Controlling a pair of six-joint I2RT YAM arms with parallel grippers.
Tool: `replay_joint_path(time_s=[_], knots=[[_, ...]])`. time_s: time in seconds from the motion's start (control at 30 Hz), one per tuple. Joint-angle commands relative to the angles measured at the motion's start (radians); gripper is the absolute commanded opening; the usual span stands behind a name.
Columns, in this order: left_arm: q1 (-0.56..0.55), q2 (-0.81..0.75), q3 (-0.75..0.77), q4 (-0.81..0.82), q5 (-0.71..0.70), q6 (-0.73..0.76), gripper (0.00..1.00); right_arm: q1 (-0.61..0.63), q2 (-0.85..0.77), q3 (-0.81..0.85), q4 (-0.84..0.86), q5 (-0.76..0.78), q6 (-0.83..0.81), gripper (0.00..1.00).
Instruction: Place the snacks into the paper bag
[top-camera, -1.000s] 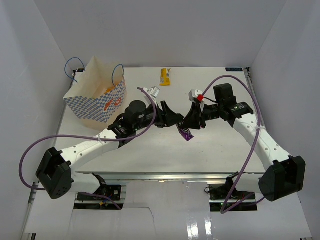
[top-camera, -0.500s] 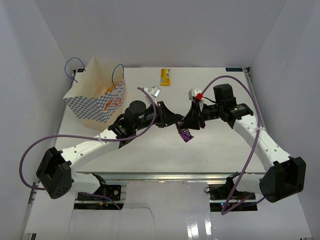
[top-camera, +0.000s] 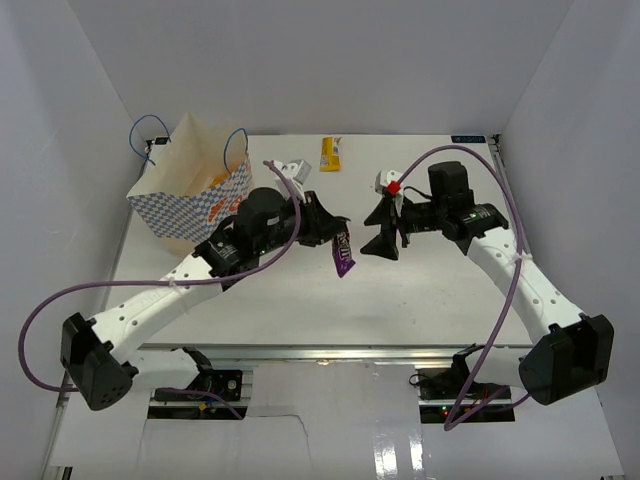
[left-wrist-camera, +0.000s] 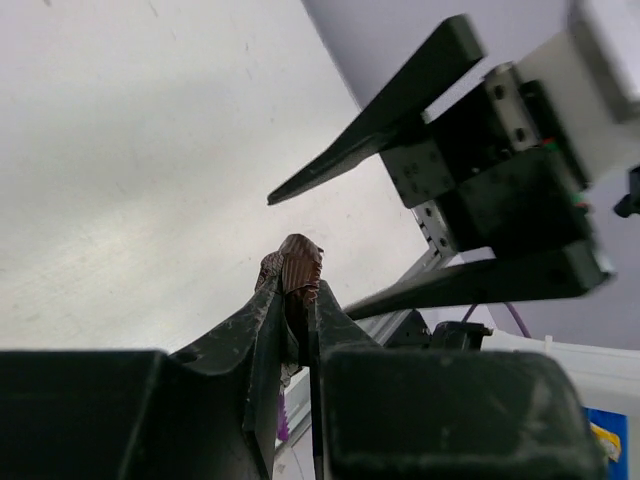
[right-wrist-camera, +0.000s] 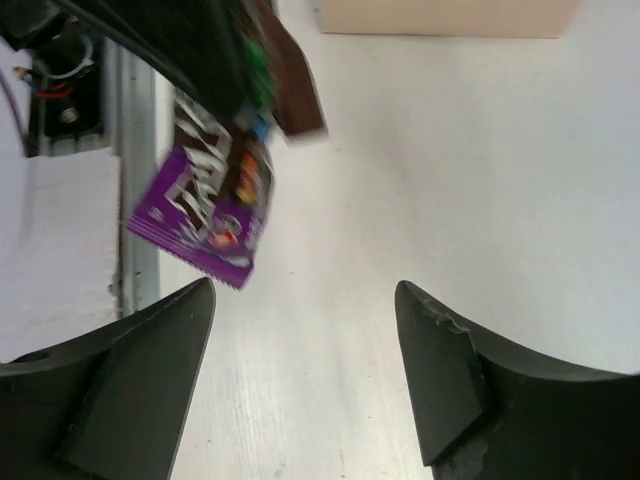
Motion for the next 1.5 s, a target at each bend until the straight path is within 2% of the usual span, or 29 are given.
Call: replay_joint_path(time_s=[0.0,0.03,0.07,0.17,0.2,0.23,0.33,0.4,0.53,0.57,0.63,0.73,0.8,0.87,0.97,1.07,1.1,1.17,1.2,1.33,1.47], knots=[[0.017,-0.119,0.155,-0.153,-0.106,0.127,0.06,-0.003,-0.008,0.094,0.005,0.146,-0.058,0.79],[0.017,-0.138,0.180,-0.173,-0.109,0.142,0.06,-0.004,-0.004,0.102,0.016,0.238,-0.040,0.95],[0.020,-0.145,0.206,-0.213,-0.129,0.161,0.06,-0.006,0.010,0.107,0.039,0.287,-0.017,0.90],[0.038,-0.165,0.320,-0.291,-0.259,0.224,0.02,-0.009,0.055,0.087,0.119,0.421,0.101,0.90],[0.064,-0.168,0.344,-0.336,-0.300,0.257,0.00,-0.009,0.112,0.096,0.096,0.373,0.086,0.90],[0.087,-0.173,0.384,-0.345,-0.354,0.274,0.00,-0.010,0.151,0.147,-0.006,0.331,0.062,0.91],[0.232,-0.187,0.442,-0.327,-0.350,0.308,0.00,-0.007,0.204,0.157,-0.039,0.211,0.064,0.99],[0.309,-0.161,0.525,-0.316,-0.350,0.337,0.00,-0.006,0.179,0.091,0.069,0.206,0.116,0.99],[0.408,-0.025,0.727,-0.385,-0.336,0.393,0.00,-0.001,0.193,0.100,0.053,0.214,0.104,0.99],[0.469,0.009,0.804,-0.423,-0.301,0.405,0.00,-0.003,0.188,0.100,0.053,0.217,0.101,0.99],[0.544,0.089,0.852,-0.452,-0.261,0.405,0.00,-0.003,0.176,0.096,0.051,0.226,0.092,0.99],[0.726,0.138,0.842,-0.453,-0.186,0.387,0.00,-0.003,0.156,0.079,0.053,0.234,0.086,0.99],[0.805,0.154,0.792,-0.430,-0.131,0.376,0.00,-0.001,0.145,0.065,0.056,0.245,0.083,0.99],[0.854,0.170,0.747,-0.419,-0.044,0.353,0.00,-0.003,0.141,0.056,0.054,0.255,0.078,0.99],[0.860,0.192,0.682,-0.410,-0.006,0.356,0.00,-0.001,0.153,0.062,0.056,0.294,0.083,0.99],[0.860,0.195,0.625,-0.400,0.002,0.353,0.21,-0.001,0.199,0.108,0.094,0.407,0.188,1.00],[0.860,0.181,0.587,-0.387,0.000,0.348,0.41,-0.003,0.245,0.132,0.093,0.467,0.254,1.00],[0.860,0.164,0.553,-0.368,0.006,0.342,0.56,-0.001,0.300,0.223,0.087,0.528,0.331,1.00],[0.860,0.149,0.550,-0.356,0.008,0.341,0.68,-0.001,0.359,0.257,0.081,0.559,0.372,1.00],[0.860,0.115,0.568,-0.351,0.038,0.350,0.84,0.008,0.515,0.415,0.102,0.723,0.581,0.95],[0.860,0.048,0.591,-0.351,0.092,0.360,0.95,0.022,0.723,0.597,0.133,0.814,0.614,0.94]])
